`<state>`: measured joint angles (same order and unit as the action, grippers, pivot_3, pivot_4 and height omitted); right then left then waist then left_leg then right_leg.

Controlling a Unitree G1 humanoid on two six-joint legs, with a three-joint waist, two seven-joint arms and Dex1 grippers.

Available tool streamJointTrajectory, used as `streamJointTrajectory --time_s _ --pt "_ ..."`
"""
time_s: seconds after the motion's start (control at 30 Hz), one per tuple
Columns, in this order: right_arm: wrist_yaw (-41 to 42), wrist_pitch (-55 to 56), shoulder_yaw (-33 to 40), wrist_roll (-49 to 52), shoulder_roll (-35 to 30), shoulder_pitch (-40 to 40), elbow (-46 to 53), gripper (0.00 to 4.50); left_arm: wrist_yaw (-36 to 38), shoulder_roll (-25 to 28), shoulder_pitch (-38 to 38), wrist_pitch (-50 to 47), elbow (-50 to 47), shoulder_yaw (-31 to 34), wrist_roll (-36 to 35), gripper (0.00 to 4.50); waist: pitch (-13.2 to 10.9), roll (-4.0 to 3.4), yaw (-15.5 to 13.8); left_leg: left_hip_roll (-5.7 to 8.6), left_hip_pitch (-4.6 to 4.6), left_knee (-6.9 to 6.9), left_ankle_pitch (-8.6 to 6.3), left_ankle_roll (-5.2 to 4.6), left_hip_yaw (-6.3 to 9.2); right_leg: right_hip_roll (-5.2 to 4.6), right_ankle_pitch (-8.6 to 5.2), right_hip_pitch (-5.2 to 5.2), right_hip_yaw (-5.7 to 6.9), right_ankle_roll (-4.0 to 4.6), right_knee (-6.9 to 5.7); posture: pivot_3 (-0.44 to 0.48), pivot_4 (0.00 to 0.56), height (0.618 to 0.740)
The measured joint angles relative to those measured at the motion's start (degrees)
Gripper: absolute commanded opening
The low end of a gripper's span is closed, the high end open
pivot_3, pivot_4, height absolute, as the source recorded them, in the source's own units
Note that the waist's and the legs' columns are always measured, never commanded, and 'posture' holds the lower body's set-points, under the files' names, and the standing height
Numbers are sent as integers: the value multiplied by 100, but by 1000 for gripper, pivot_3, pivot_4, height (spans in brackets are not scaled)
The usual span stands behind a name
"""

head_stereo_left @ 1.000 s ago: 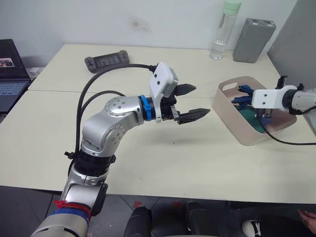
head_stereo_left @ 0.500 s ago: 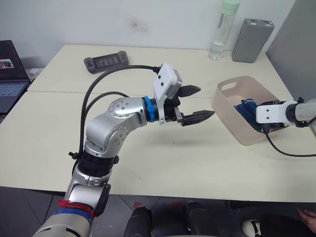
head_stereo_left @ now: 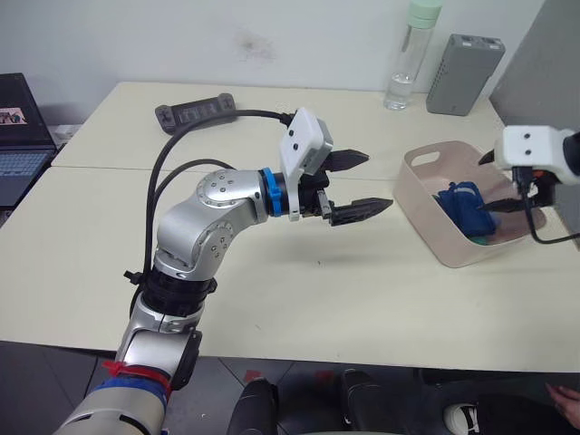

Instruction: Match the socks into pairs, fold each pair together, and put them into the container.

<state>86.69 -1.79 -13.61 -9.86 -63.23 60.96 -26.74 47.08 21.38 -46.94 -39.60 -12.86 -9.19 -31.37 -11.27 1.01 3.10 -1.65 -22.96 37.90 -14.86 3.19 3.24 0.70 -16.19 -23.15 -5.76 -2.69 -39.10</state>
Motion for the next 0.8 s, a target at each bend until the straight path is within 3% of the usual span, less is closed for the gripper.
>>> streamJointTrajectory --time_s 0.1,0.43,0.8 --pt "-182 2 11 -23 155 107 -247 3823 85 131 -32 1 -20 14 -7 4500 0 0 8 -1 0 0 0 0 0 0 0 0 0 0 0 0 150 740" --pt "-1265 892 -86 -507 511 -100 -1376 139 94 615 327 -147 -673 507 -330 4500 0 0 9 -1 -1 2 1 1 -3 -3 0 -3 -1 1 -3 0 150 740" --pt "-1730 1204 -335 -855 1132 -288 -2071 35 -299 543 78 -499 -773 624 -682 4500 0 0 18 0 0 4 1 2 -2 -2 1 -3 0 1 -11 0 150 740"
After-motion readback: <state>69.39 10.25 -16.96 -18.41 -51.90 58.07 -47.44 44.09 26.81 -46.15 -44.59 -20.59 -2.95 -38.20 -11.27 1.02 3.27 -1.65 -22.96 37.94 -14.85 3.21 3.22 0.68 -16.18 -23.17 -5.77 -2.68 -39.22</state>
